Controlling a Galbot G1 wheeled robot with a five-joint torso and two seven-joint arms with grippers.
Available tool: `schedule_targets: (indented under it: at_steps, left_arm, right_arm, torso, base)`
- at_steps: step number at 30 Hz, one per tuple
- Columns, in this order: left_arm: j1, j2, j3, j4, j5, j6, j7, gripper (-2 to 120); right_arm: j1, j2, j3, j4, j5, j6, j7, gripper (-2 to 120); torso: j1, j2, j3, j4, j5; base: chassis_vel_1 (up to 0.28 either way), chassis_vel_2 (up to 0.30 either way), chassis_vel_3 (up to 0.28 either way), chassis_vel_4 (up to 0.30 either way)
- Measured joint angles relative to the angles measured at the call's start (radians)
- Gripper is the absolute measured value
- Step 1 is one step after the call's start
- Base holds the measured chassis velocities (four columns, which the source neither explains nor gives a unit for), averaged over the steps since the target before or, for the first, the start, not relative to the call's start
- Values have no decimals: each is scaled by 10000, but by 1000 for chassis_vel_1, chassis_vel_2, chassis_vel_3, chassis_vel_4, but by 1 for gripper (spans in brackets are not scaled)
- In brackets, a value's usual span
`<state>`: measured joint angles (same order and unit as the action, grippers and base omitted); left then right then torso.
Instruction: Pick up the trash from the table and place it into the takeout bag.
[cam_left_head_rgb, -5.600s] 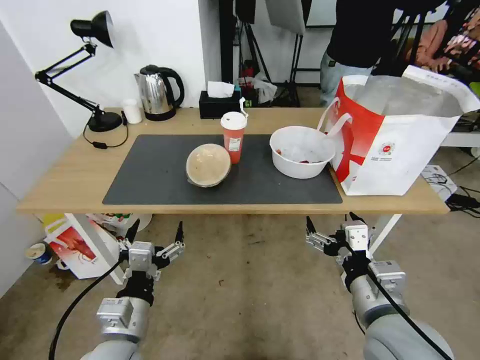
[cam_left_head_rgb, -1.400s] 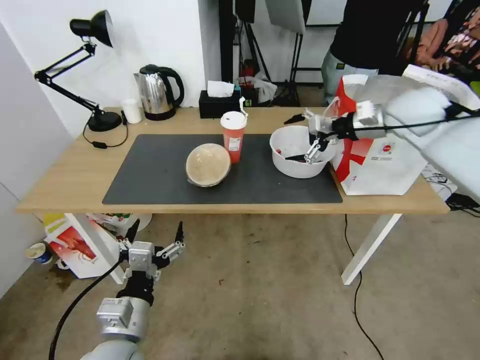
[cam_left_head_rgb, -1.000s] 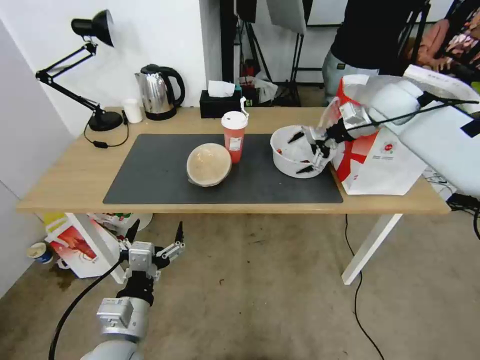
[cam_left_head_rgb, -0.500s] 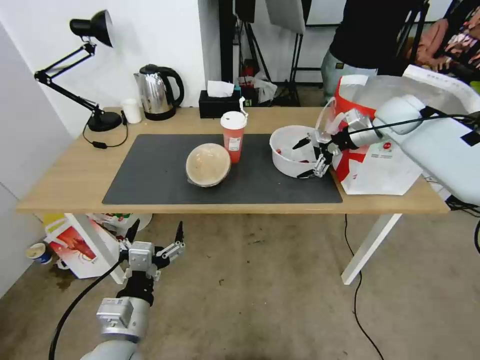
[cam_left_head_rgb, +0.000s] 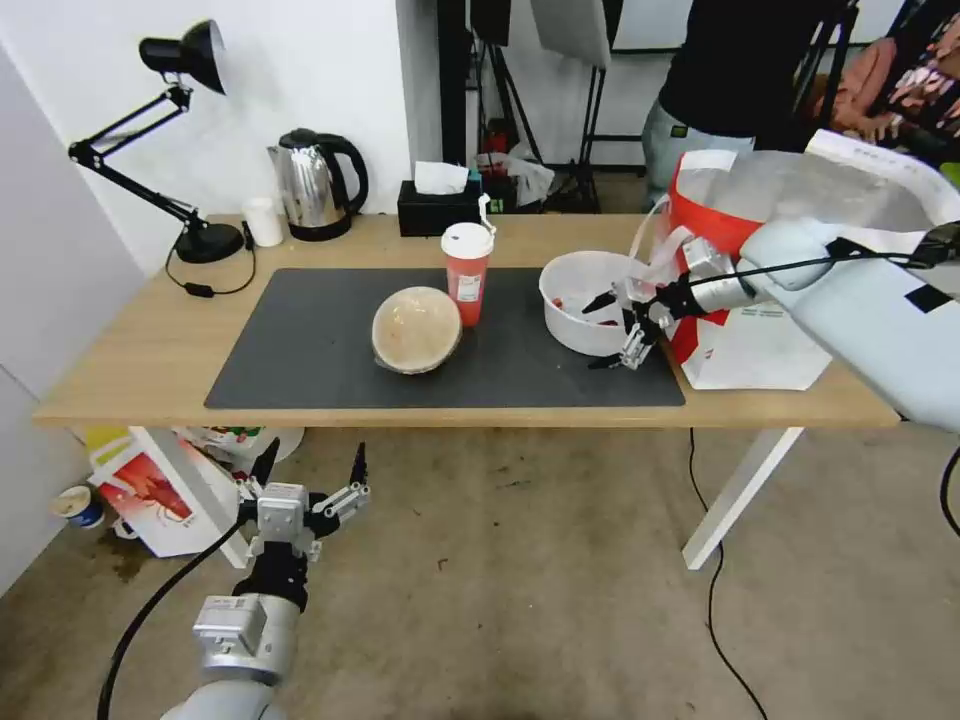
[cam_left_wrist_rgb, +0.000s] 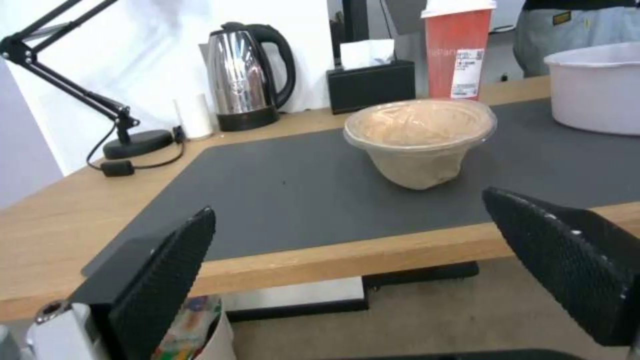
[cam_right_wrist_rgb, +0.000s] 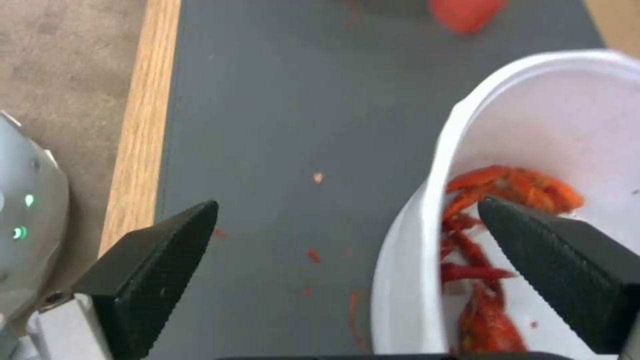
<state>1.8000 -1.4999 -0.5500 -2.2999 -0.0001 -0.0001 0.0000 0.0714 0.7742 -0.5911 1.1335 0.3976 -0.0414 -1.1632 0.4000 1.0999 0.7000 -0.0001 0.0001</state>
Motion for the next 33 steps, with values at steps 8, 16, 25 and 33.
schedule_targets:
  at_steps: [8, 16, 25, 33]
  left_arm:
    - [0, 0, 0, 0, 0, 0, 0, 100]
    - [0, 0, 0, 0, 0, 0, 0, 100]
    - [0, 0, 0, 0, 0, 0, 0, 100]
    - [0, 0, 0, 0, 0, 0, 0, 100]
  right_arm:
    - [87, -169, -291, -114, -21, -28, -49, 100]
    - [645, -345, -852, -115, 23, -30, -151, 100]
    - [1250, -402, -1412, -121, 120, -33, -260, 100]
    - [1545, -278, -1709, -399, 74, -32, -501, 100]
  torso:
    - [0, 0, 0, -1, 1]
    - [0, 0, 0, 0, -1]
    - [0, 0, 0, 1, -1]
    - [0, 0, 0, 1, -2]
  base:
    - [0, 0, 0, 0]
    - [0, 0, 0, 0]
    - [0, 0, 0, 0]
    - [0, 0, 0, 0]
